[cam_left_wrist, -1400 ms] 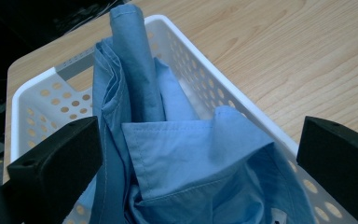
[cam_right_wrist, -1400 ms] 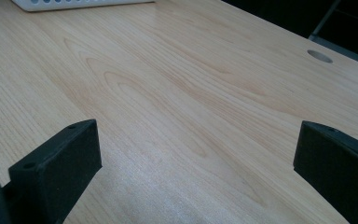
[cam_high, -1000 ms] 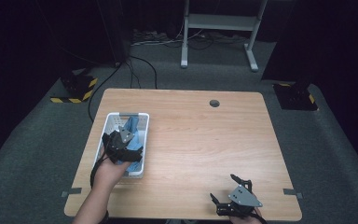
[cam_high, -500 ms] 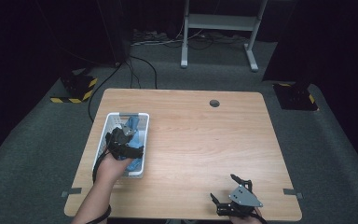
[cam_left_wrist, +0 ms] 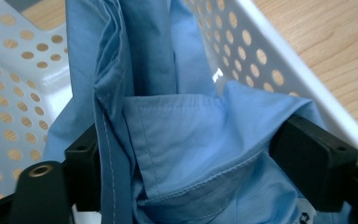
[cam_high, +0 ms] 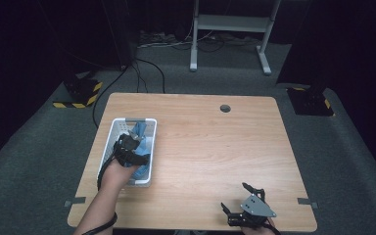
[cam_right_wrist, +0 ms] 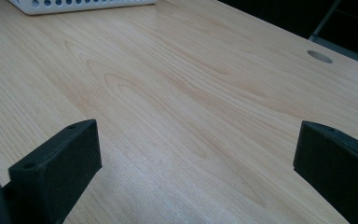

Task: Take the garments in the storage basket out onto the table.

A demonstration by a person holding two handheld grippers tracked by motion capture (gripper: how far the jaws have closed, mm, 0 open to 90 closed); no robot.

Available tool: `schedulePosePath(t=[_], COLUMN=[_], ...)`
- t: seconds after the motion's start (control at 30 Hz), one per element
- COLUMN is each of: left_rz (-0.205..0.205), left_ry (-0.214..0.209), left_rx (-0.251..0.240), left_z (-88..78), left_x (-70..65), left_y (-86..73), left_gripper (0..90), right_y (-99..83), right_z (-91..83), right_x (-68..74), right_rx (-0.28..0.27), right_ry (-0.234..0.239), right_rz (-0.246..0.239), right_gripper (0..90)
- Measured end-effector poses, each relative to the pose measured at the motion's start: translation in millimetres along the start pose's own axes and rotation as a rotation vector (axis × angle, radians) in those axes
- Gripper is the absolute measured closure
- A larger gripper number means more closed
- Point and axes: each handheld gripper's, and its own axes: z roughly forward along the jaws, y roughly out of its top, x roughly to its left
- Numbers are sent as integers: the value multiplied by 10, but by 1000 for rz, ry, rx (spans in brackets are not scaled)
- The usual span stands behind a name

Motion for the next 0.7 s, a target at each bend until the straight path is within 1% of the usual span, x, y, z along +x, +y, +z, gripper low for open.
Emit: schedulePosePath(t=[0.03, 0.07, 0.1, 0.13, 0.17, 0.2, 0.27, 0.3, 0.33, 0.37, 0.4, 0.47, 0.53, 0.57, 0.6, 0.63, 0.67, 0.7], left_rz=[-6, -6, 0, 0, 0, 9, 10, 13, 16, 16, 21, 32, 31, 32, 43, 43, 43, 44], left_ry=[-8, -8, -9, -9, -9, -2, 1, 2, 1, 1, 6, 20, 19, 20, 26, 26, 26, 32], left_rx=[13, 13, 30, 30, 38, 54, 64, 74, 85, 85, 89, 98, 97, 98, 97, 97, 96, 91], left_z=[11, 11, 23, 23, 27, 42, 56, 67, 88, 88, 99, 118, 122, 127, 132, 132, 133, 130], left_x=[9, 9, 9, 9, 9, 9, 9, 11, 9, 9, 3, -9, -8, -6, -5, -5, -5, -1], left_y=[6, 6, 18, 18, 25, 40, 46, 52, 58, 58, 60, 65, 63, 60, 51, 51, 45, 35], left_gripper=[246, 269, 287, 310, 310, 346, 385, 385, 411, 435, 435, 490, 564, 564, 621, 660, 660, 705], right_y=[0, 0, 0, 0, 0, -1, -1, -1, -1, -1, -2, -3, -3, -3, -4, -4, -4, -4], right_z=[0, 0, 0, 0, 0, -1, -1, -1, -2, -2, -3, -5, -6, -6, -8, -8, -8, -8], right_x=[-1, -1, -1, -1, -1, -2, -3, -4, -5, -5, -5, -9, -11, -13, -15, -15, -16, -17], right_rx=[0, 0, 0, 0, 0, -1, -1, -2, -2, -2, -3, -5, -6, -7, -8, -8, -9, -9], right_ry=[0, 0, 1, 1, 1, 1, 1, 1, 2, 2, 2, 3, 3, 4, 5, 5, 5, 6], right_rz=[1, 1, 1, 1, 2, 2, 3, 4, 5, 5, 5, 7, 10, 11, 14, 14, 15, 16], right_gripper=[3, 3, 3, 3, 3, 3, 3, 3, 3, 3, 3, 3, 3, 3, 3, 3, 3, 3])
